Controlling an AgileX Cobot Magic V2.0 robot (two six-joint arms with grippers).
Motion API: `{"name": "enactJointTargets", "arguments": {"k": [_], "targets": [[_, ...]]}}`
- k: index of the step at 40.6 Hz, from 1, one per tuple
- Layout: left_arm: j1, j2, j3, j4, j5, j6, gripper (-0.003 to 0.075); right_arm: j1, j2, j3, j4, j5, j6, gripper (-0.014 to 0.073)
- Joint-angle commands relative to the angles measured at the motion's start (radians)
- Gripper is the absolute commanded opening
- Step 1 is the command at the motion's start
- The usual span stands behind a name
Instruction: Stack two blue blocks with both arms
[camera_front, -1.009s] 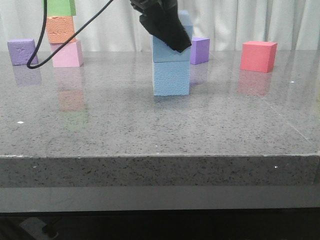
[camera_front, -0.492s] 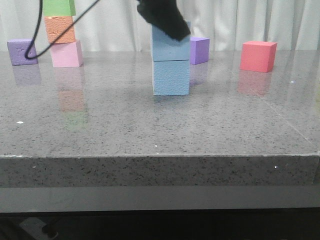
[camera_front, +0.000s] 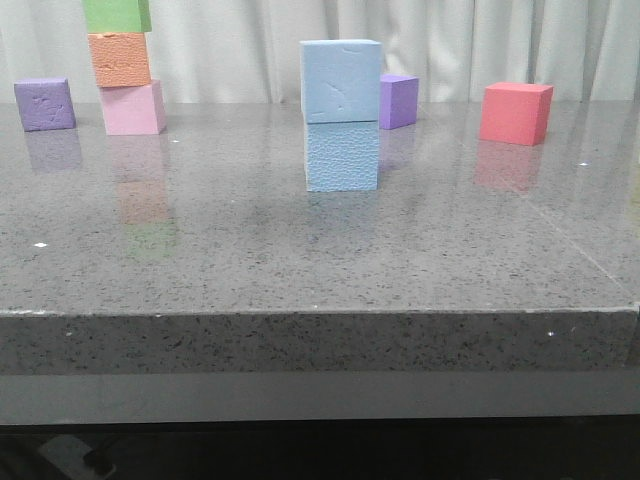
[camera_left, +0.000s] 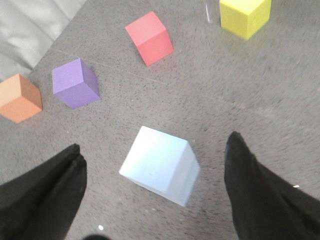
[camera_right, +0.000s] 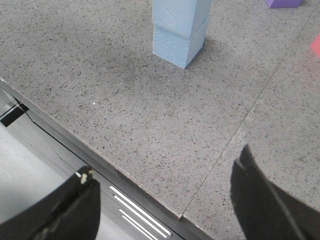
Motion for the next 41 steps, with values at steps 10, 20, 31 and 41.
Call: {"name": "enactJointTargets", "arguments": {"k": [10, 20, 31, 41], "targets": [[-0.008, -0.274, 0.049, 0.06, 0.109, -0.339, 0.0496, -0.004, -0.006, -0.023, -0.01, -0.061, -0.008, 0.0552], [-0.015, -0.393, 0.19, 0.078, 0.169, -0.459, 0.0479, -0.004, -0.006, -0.023, -0.01, -0.062, -0.008, 0.0552], [-0.015, -0.633, 0.548, 0.193, -0.045, -0.6, 0.0479, -0.004, -0.003, -0.023, -0.01, -0.053, -0.008, 0.0552], [-0.015, -0.823, 0.808, 0.289, -0.14, -0.721, 0.0479, -0.004, -0.003, -0.023, -0.034, -0.02, -0.008, 0.0551]]}}
